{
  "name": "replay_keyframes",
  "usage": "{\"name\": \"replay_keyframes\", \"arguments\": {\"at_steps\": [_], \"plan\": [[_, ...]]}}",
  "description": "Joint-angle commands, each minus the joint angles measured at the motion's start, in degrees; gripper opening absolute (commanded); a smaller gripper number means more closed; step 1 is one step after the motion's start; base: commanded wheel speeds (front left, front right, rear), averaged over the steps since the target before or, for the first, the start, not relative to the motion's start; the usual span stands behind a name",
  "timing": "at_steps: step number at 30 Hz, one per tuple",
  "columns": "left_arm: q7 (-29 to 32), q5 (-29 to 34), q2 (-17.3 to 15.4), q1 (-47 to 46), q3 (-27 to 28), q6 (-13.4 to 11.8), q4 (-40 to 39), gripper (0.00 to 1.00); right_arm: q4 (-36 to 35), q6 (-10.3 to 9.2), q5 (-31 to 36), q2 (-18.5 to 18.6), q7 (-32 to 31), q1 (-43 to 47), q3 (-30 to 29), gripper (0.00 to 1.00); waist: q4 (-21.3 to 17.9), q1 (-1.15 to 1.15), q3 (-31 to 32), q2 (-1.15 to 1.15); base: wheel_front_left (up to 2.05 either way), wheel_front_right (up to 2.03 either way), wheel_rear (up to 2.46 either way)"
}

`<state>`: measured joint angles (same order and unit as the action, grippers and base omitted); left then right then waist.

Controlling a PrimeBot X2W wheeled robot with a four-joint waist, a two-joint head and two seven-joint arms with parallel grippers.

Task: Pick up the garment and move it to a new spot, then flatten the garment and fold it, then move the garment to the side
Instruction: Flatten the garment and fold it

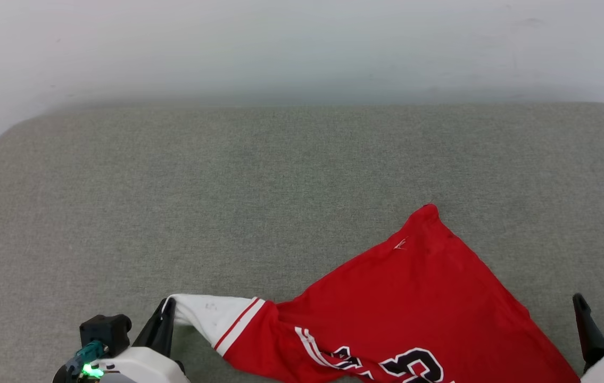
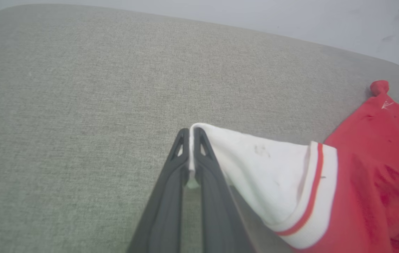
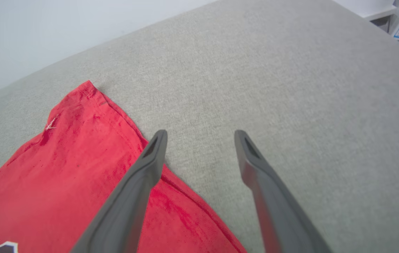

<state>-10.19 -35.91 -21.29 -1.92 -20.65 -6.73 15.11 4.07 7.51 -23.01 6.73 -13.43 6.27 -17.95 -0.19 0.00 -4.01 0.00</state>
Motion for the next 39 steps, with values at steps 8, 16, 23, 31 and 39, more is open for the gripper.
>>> {"name": "replay_keyframes", "arguments": {"at_steps": [8,16,23,31,39], "plan": [[0.0,2.0,1.5,-4.8,-2.4,0.5,-2.2,0.00,8.5,-0.04,0.4,9.1,1.5,-14.1,11.1,1.00,4.5,0.00,-4.7,0.00,0.00,0.00,0.00],[-0.9,3.1,4.1,-9.1,-4.5,1.6,-1.2,0.00,14.2,-0.04,-5.9,18.4,-18.3,-26.6,24.3,1.00,8.9,0.00,-7.5,0.00,0.00,0.00,0.00],[-2.1,3.5,6.1,-12.6,-5.6,2.6,-0.4,0.00,16.3,-0.05,-9.4,23.2,-24.3,-34.8,33.8,1.00,12.1,0.00,-10.8,0.00,0.00,0.00,0.00],[-3.3,3.6,7.1,-14.5,-5.6,3.1,0.7,0.00,22.7,-0.05,-13.4,24.8,-24.0,-39.2,42.2,1.00,13.6,0.00,-13.8,0.00,0.00,0.00,0.00],[-3.9,3.3,7.8,-14.9,-5.5,3.5,1.7,0.00,28.4,0.05,-21.6,24.3,-31.6,-36.3,49.9,0.00,13.6,0.00,-14.6,0.00,0.00,0.00,0.00]]}}
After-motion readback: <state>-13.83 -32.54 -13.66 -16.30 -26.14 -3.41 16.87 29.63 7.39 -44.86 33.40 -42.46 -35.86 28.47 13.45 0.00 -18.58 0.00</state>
